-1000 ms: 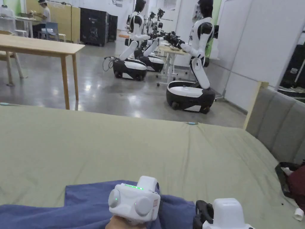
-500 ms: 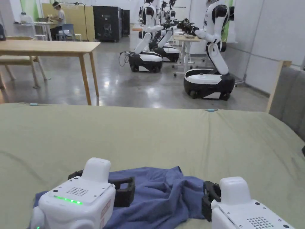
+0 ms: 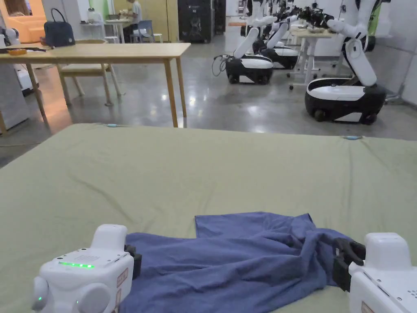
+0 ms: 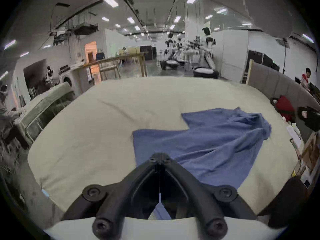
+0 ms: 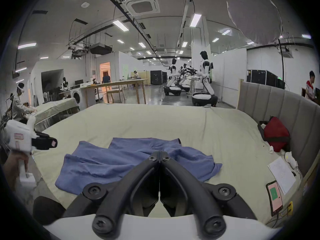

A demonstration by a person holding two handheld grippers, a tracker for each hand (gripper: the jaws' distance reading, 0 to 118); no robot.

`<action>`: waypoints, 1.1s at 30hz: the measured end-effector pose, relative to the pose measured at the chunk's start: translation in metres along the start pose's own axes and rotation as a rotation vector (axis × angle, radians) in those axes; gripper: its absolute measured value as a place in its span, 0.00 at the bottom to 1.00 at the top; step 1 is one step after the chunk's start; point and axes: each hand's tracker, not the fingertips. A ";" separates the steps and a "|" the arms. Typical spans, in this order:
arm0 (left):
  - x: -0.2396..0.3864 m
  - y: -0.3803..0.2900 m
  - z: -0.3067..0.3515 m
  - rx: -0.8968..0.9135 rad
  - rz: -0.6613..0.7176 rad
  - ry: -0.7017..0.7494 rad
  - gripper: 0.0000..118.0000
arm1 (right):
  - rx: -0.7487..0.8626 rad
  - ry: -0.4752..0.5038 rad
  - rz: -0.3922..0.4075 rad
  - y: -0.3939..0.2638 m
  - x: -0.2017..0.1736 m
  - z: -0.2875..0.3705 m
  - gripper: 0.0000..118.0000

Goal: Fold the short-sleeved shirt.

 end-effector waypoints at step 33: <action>0.032 0.086 -0.111 -0.041 -0.198 0.107 0.01 | -0.543 0.034 0.059 -0.074 0.193 -0.211 0.59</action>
